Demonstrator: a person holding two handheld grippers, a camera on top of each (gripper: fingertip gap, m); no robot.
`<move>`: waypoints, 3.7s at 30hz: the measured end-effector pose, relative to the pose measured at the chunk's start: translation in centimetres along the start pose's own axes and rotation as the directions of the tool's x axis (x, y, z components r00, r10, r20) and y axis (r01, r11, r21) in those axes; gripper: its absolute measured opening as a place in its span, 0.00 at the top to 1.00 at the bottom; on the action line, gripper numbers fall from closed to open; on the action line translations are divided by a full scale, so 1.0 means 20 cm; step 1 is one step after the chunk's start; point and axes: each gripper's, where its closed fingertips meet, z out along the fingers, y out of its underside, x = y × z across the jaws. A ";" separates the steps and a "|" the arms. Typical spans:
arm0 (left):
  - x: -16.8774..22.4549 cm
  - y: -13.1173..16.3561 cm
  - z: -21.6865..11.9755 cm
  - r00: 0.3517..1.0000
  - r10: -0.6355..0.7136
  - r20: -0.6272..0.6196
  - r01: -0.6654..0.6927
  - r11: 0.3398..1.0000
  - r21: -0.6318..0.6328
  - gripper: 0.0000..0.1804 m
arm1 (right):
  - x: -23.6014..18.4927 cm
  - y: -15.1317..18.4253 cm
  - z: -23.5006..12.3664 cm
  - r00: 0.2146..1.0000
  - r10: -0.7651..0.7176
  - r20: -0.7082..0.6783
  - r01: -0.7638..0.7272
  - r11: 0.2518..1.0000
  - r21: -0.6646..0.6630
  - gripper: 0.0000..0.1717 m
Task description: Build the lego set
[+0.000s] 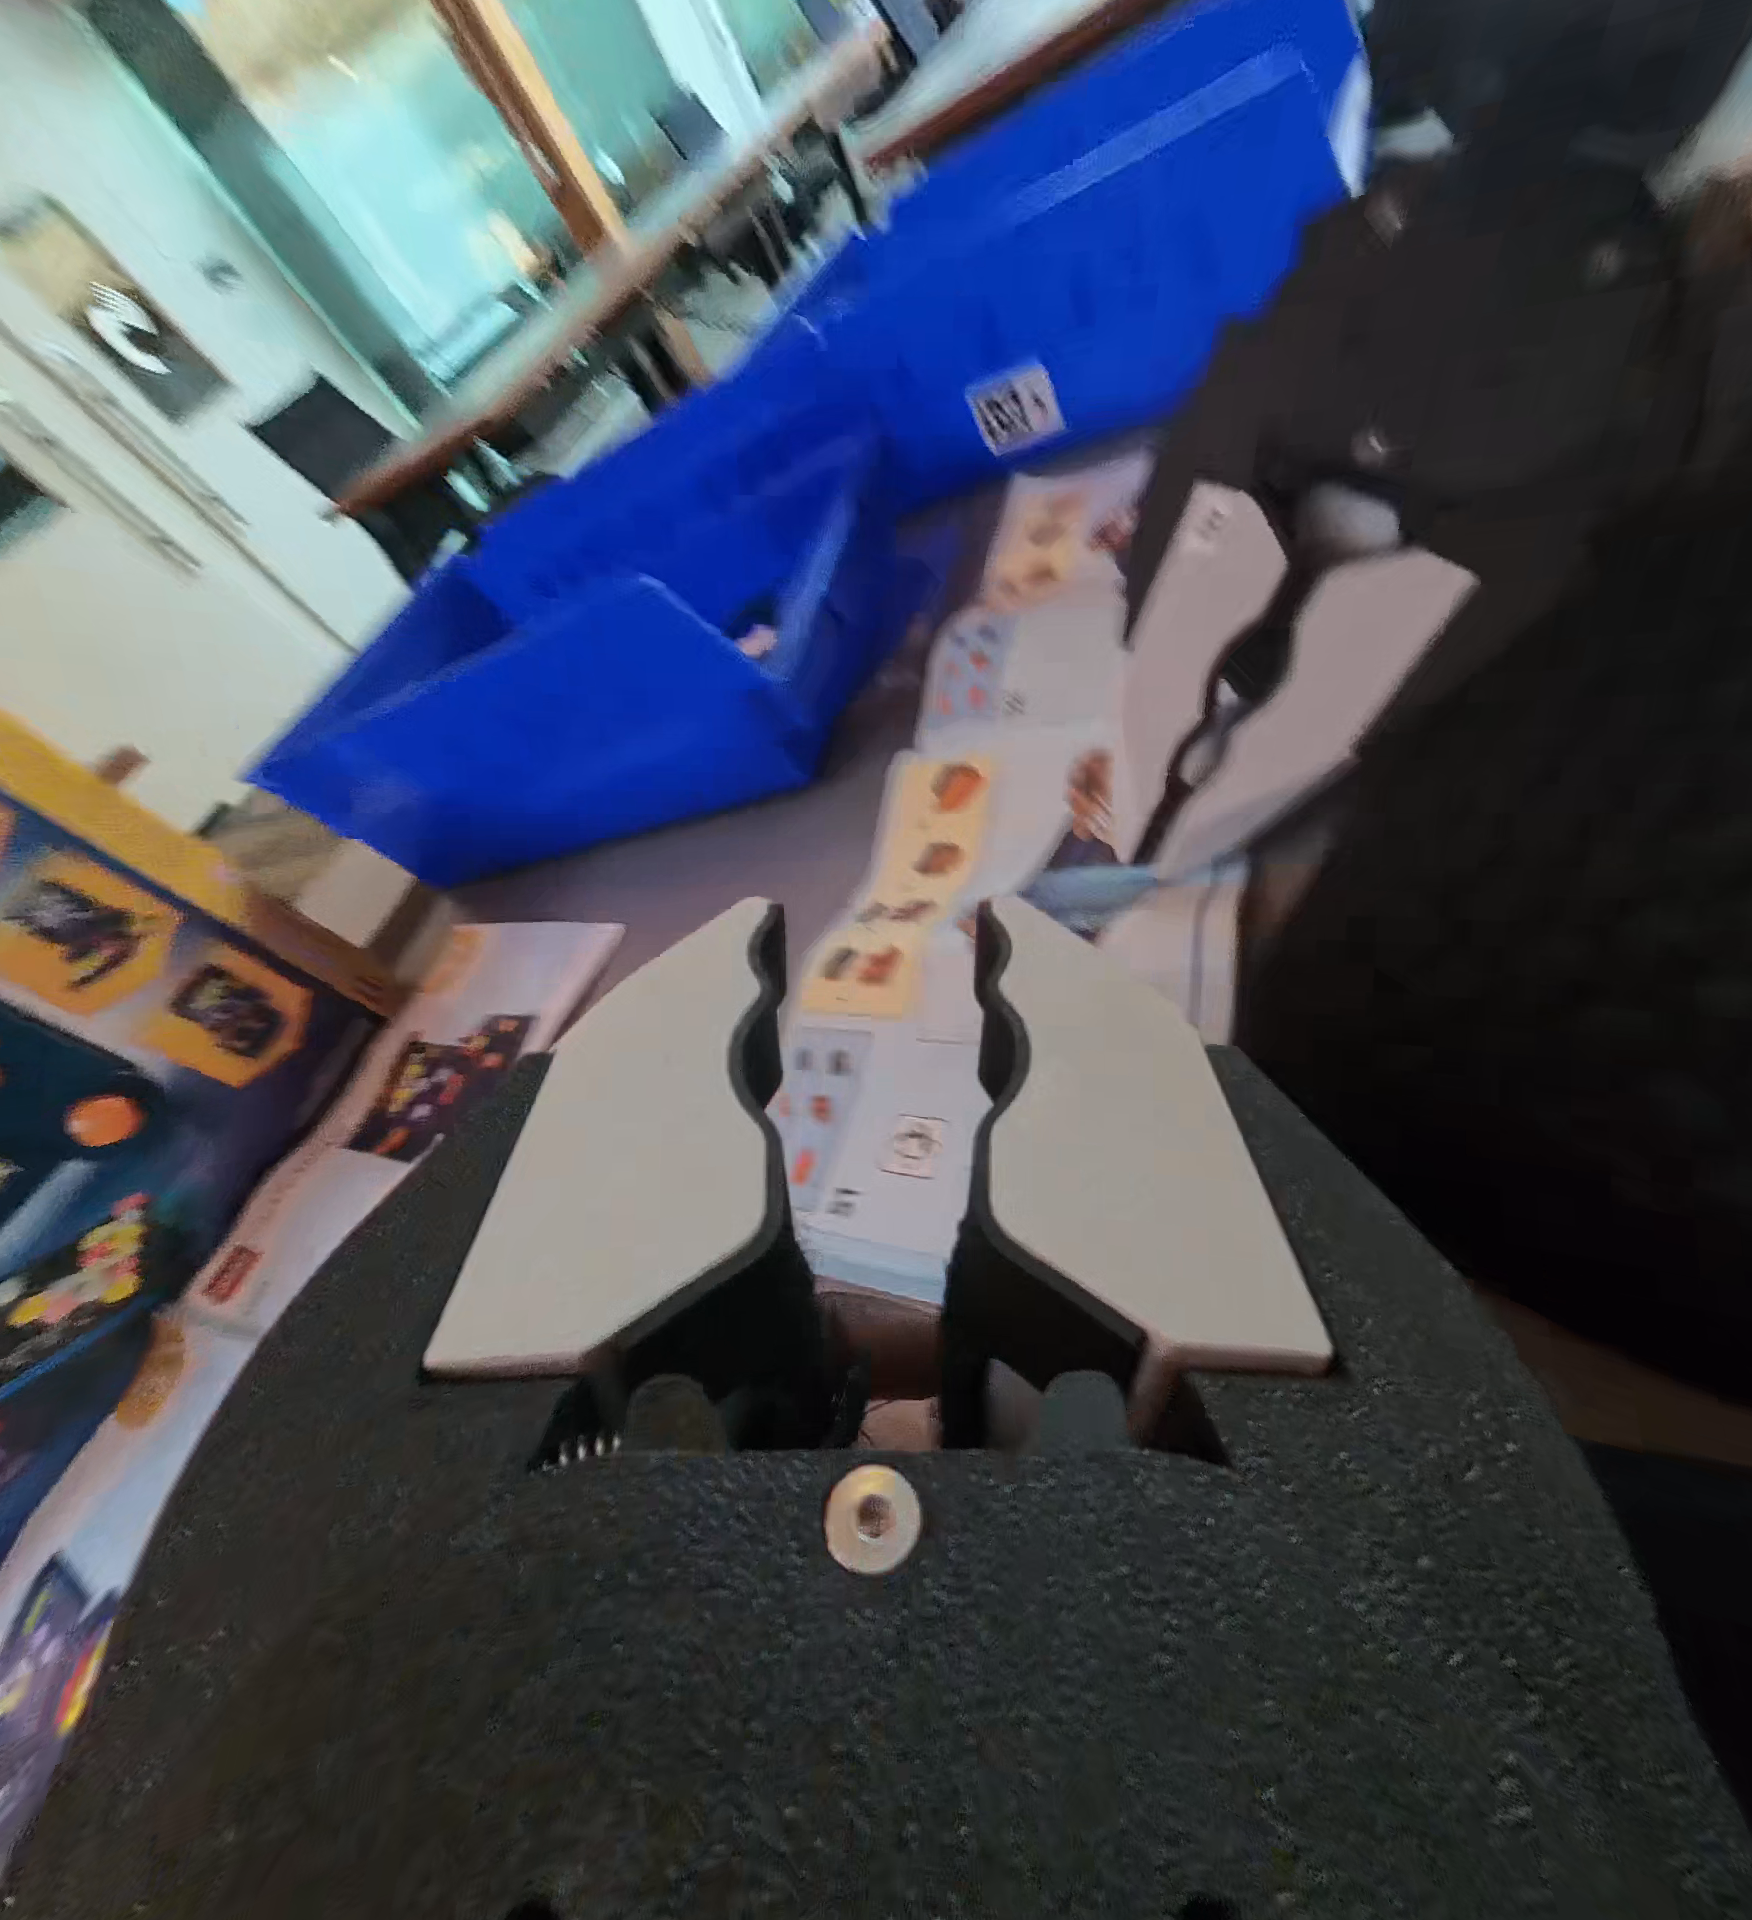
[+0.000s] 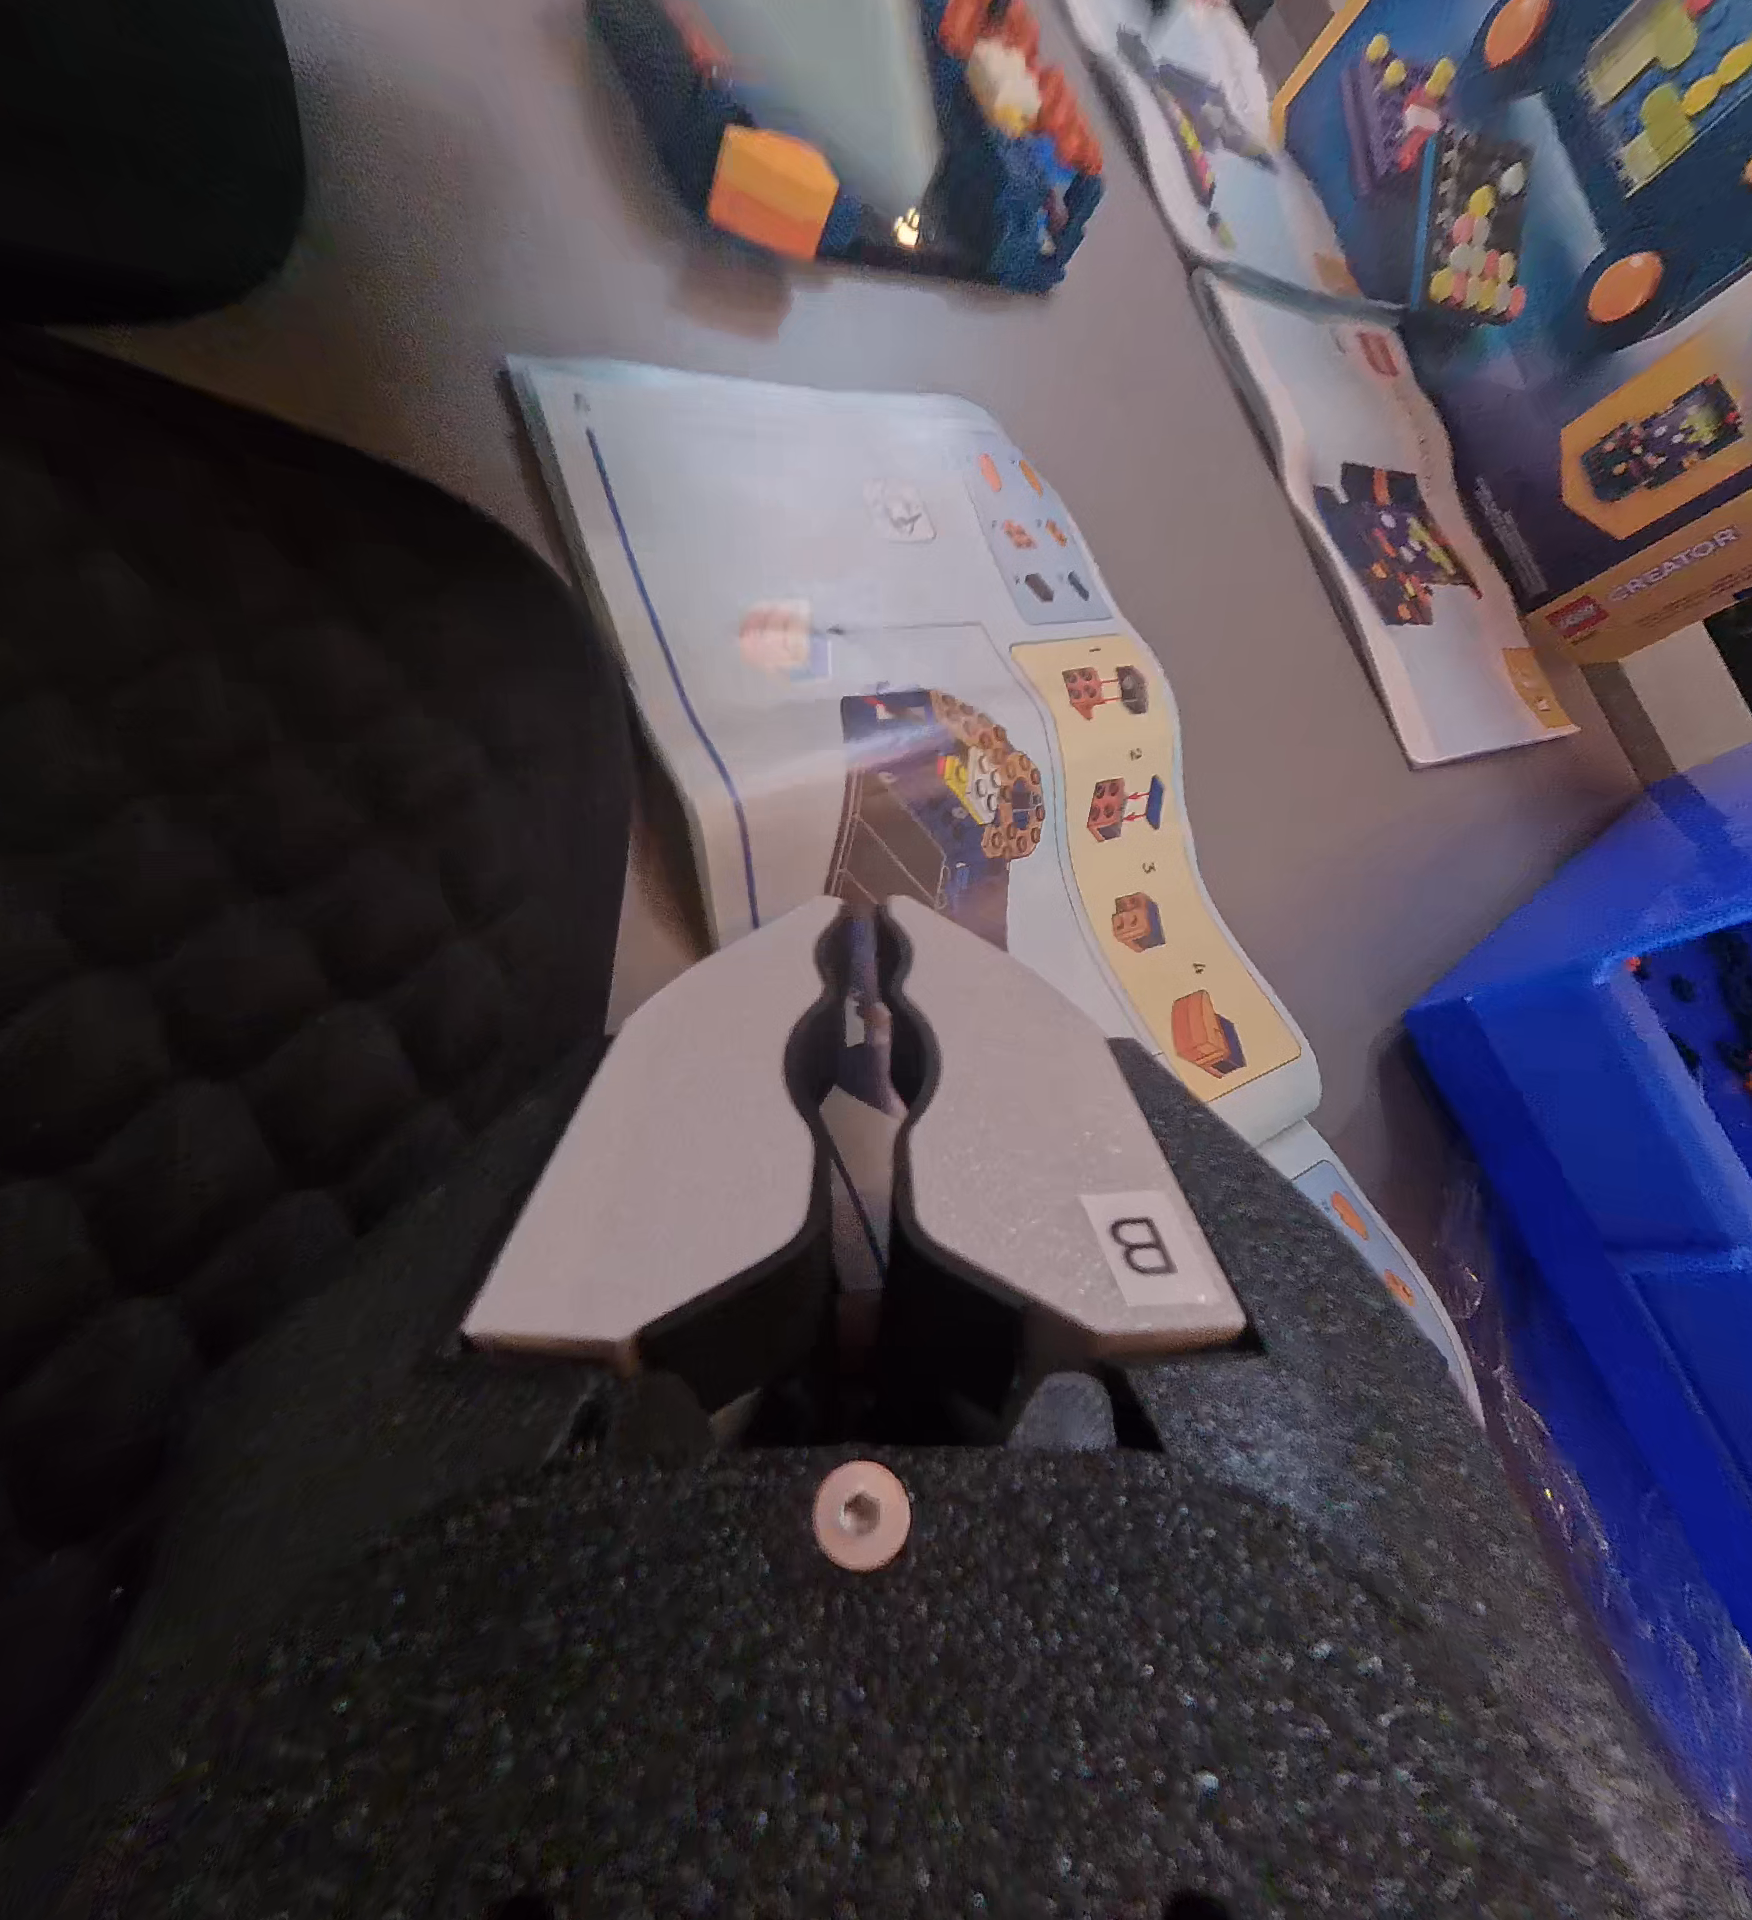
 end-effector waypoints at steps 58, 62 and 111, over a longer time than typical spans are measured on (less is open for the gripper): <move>-0.25 -0.12 0.23 0.899 -0.438 -0.017 0.439 0.896 0.065 1.00 | 1.28 0.04 -0.33 0.948 0.313 -0.063 -0.319 0.930 -0.180 1.00; -0.23 -0.12 0.36 0.877 -0.473 -0.081 0.479 0.873 0.095 1.00 | 1.29 0.13 -0.29 0.909 0.416 -0.011 -0.403 0.875 -0.266 0.87; -0.30 -0.04 0.34 0.950 -0.294 0.110 0.264 0.937 0.227 0.78 | 1.30 -0.03 0.25 0.819 0.511 0.262 -0.522 0.852 -0.033 0.96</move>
